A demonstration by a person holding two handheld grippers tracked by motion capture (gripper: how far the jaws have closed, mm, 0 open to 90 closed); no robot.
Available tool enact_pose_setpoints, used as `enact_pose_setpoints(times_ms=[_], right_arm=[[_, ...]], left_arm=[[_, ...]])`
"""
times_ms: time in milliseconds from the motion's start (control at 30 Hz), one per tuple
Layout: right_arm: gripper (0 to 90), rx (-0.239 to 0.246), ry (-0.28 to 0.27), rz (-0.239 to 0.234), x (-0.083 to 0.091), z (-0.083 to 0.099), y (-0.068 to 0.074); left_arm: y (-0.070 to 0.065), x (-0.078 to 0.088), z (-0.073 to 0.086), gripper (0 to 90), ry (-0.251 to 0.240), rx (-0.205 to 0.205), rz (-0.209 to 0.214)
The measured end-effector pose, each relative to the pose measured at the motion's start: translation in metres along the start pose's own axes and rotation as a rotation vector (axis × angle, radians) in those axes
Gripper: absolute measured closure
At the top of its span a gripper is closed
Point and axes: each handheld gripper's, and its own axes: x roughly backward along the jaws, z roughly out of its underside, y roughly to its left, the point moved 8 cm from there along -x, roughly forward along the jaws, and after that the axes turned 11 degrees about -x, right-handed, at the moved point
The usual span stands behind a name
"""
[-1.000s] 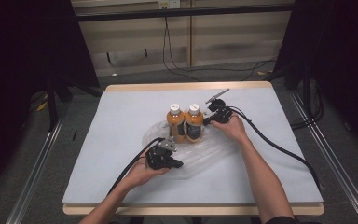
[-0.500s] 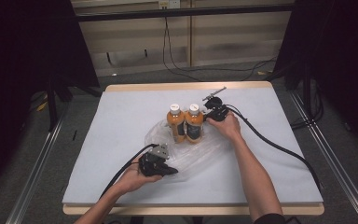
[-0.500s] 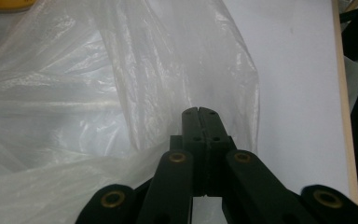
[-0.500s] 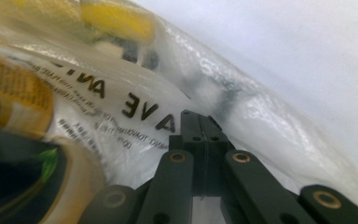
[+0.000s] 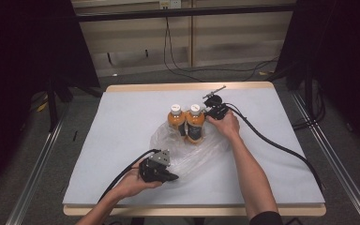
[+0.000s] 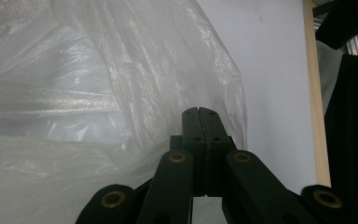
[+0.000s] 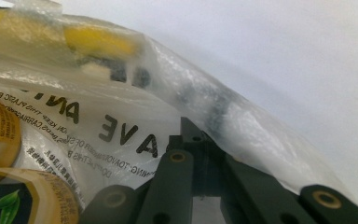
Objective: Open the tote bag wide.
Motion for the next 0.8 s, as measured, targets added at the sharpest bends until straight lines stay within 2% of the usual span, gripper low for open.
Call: enact_pose_setpoints(times_ms=[33,100,167,200,267,367,467,533,667,733,800], right_arm=[[90.0,0.002,0.001,0.003,0.000,0.000,0.001],[90.0,0.021,0.005,-0.033,0.002,0.002,0.004],[90.0,0.043,-0.004,-0.045,0.007,0.003,0.008],[90.0,0.047,-0.012,-0.060,0.011,0.002,0.011],[90.0,0.065,-0.049,-0.087,0.020,-0.003,0.017],[90.0,0.064,-0.094,-0.138,0.038,-0.009,0.025],[90.0,0.073,-0.100,-0.145,0.049,-0.007,0.027],[90.0,0.083,-0.115,-0.147,0.056,-0.004,0.028],[90.0,0.103,-0.119,-0.155,0.068,0.006,0.029],[90.0,0.103,-0.125,-0.178,0.073,0.012,0.029],[90.0,0.116,-0.094,-0.169,0.074,0.023,0.028]], left_arm=[[0.001,0.001,0.000,90.0,-0.001,0.000,-0.002],[0.003,0.005,-0.003,90.0,-0.031,0.004,-0.011],[0.006,0.012,-0.009,90.0,-0.088,0.013,-0.008],[0.007,0.017,-0.013,90.0,-0.105,0.021,-0.023],[0.010,0.026,-0.020,90.0,-0.137,0.010,-0.047],[0.014,0.039,-0.030,90.0,-0.193,0.017,-0.080],[0.022,0.048,-0.032,90.0,-0.218,0.021,-0.127],[0.031,0.053,-0.032,90.0,-0.249,0.049,-0.153],[0.051,0.064,-0.025,90.0,-0.276,0.096,-0.235],[0.059,0.069,-0.021,90.0,-0.279,0.114,-0.273],[0.069,0.071,-0.016,90.0,-0.278,0.149,-0.302]])
